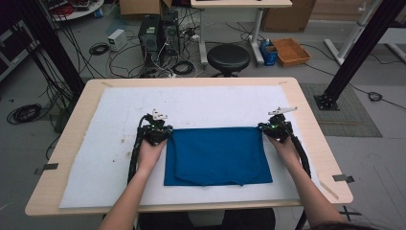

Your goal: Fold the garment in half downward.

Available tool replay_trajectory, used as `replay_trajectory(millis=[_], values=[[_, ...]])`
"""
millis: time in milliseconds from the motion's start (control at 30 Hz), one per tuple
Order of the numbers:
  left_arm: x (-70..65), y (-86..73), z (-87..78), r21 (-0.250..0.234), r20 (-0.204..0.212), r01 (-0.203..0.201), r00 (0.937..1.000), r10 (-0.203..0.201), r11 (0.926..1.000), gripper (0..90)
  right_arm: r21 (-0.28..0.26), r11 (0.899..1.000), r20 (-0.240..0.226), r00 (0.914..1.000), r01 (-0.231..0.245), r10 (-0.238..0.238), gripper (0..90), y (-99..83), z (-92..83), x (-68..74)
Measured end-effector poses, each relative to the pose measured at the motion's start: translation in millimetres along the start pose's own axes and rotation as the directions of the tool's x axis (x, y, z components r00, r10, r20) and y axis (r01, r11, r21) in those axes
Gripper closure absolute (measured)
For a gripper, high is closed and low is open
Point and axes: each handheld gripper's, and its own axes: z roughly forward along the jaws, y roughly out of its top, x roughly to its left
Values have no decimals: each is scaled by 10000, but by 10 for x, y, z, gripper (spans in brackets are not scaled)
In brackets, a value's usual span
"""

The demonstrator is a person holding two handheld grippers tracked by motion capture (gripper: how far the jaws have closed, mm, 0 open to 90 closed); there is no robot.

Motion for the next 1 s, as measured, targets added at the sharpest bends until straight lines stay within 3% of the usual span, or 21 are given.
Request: replay_trajectory(millis=[100, 133, 267, 400, 467, 567, 700, 1000], values=[[-9, 11, -11, -94, -128, -108, 9999, 107, 9999, 837, -107, 9999, -17, 9999, 109, -109, 846, 6, -22, 6], [-11, 17, -14, -143, -265, -93, 9996, 90, 9999, 786, -114, 9999, -6, 9999, 100, -100, 821, 6, -27, 3], [13, 31, -89, -353, -468, 94, 9988, -111, 9993, 567, -313, 9995, 49, 10000, -44, 46, 668, 3, -91, -25], [-7, 36, -292, -805, -416, -115, 9991, 82, 9967, 482, -676, 9977, -67, 9999, 102, -107, 502, -1, -262, -19], [-38, 15, -420, -957, -350, -328, 9990, 295, 9949, 458, -874, 9961, -134, 9999, 88, -100, 464, -14, -384, -5], [-75, -54, -585, -1309, -260, -460, 9987, 430, 9903, 448, -1594, 9871, -138, 9998, 146, -170, 443, -70, -581, 5], [-76, -100, -711, -1514, -6, -314, 9995, 317, 9880, 433, -2302, 9728, -209, 9995, -267, 225, 428, -148, -778, 2], [-47, -124, -801, -1816, 175, 12, 9998, 20, 9834, 425, -2543, 9657, -22, 9985, -532, 544, 404, -167, -907, -83]])
